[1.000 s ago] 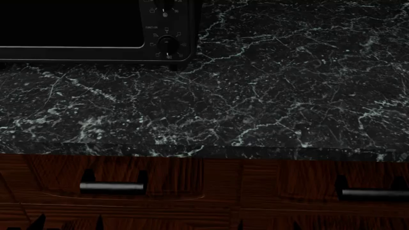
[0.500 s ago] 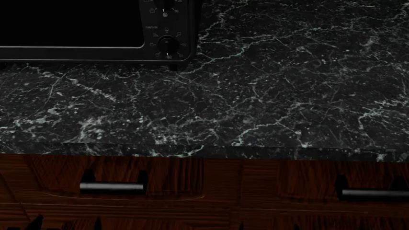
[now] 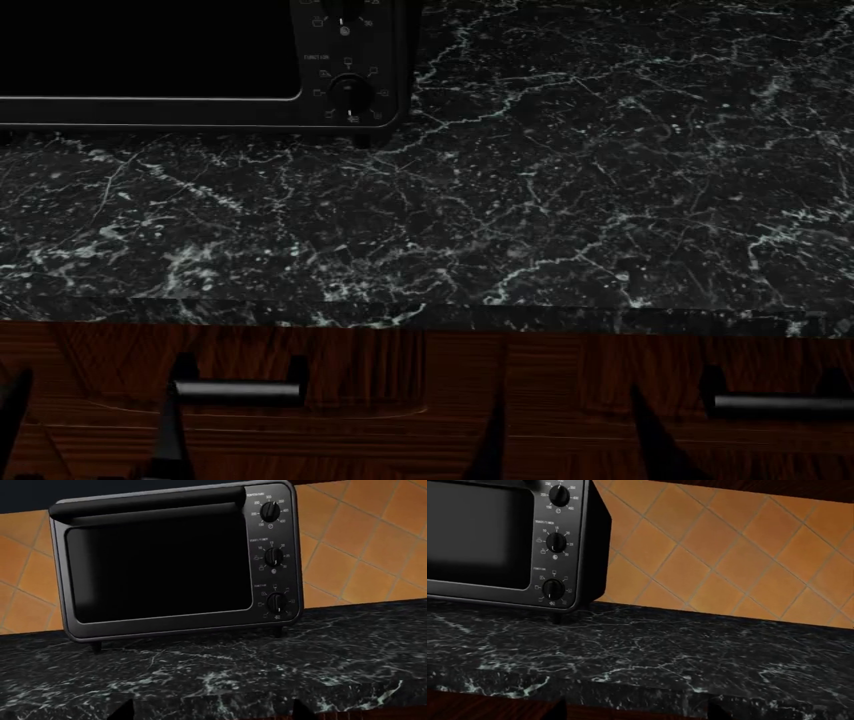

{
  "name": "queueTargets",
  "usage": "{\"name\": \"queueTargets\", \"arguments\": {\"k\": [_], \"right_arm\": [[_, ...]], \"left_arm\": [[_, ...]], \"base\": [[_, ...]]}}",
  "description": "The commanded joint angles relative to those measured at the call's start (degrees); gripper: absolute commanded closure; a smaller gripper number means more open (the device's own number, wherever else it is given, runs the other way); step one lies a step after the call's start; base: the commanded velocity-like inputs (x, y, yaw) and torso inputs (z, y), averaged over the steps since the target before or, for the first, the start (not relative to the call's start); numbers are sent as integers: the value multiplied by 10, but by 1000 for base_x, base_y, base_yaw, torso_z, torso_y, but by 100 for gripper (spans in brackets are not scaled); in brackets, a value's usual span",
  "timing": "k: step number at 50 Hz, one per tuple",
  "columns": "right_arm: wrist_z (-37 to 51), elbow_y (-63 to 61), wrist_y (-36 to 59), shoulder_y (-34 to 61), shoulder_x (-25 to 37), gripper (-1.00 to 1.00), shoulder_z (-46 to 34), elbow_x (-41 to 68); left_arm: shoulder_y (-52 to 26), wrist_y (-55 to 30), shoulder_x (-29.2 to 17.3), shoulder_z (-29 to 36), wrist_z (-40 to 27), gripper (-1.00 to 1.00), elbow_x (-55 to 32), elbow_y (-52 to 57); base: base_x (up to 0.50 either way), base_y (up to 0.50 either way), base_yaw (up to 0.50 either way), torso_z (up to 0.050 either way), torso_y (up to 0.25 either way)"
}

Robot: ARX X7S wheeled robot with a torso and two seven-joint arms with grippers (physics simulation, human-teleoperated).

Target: Decrease the toaster oven temperature.

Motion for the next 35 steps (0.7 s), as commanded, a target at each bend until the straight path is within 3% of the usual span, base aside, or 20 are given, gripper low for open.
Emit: {"name": "queueTargets", "arguments": {"k": [1,8,11,15,17,18,19,24,30,35], "right_arm": [[-5,-103,112,27,16,-100,-3,3],[-6,-199,290,85,23,-100,18,20],[6,-233,381,125,18,-100,30,19],[-38,-265,502,177,7,-100,89,96],[-40,-269,510,195,19,-100,88,94],[-50,-270,456,190,16,-100,98,100],[-37,-277,495,202,46,-100,65,70],[18,-291,716,315,46,-100,75,42],[2,-275,804,408,57,-100,76,54],[-38,-277,778,430,71,-100,86,80]], "left_arm": [[-27,-89,-18,9,8,-100,-2,78],[-80,-254,-19,18,10,-100,-3,169],[-116,-350,-9,-1,17,-100,-43,207],[-162,-434,-5,-7,19,-100,-63,232],[-187,-474,-4,-9,19,-100,-71,243],[-201,-495,-2,-11,20,-100,-77,249],[-214,-511,0,-12,20,-100,-81,251],[-289,-599,15,-18,18,-100,-105,257],[-358,-648,36,-38,14,-100,-126,229],[-399,-665,47,-33,9,-100,-134,212]], "base": [[0,0,0,0,0],[0,0,0,0,0],[0,0,0,0,0],[0,0,0,0,0],[0,0,0,0,0],[0,0,0,0,0],[402,-27,0,0,0],[136,-13,0,0,0],[0,0,0,0,0],[0,0,0,0,0]]}}
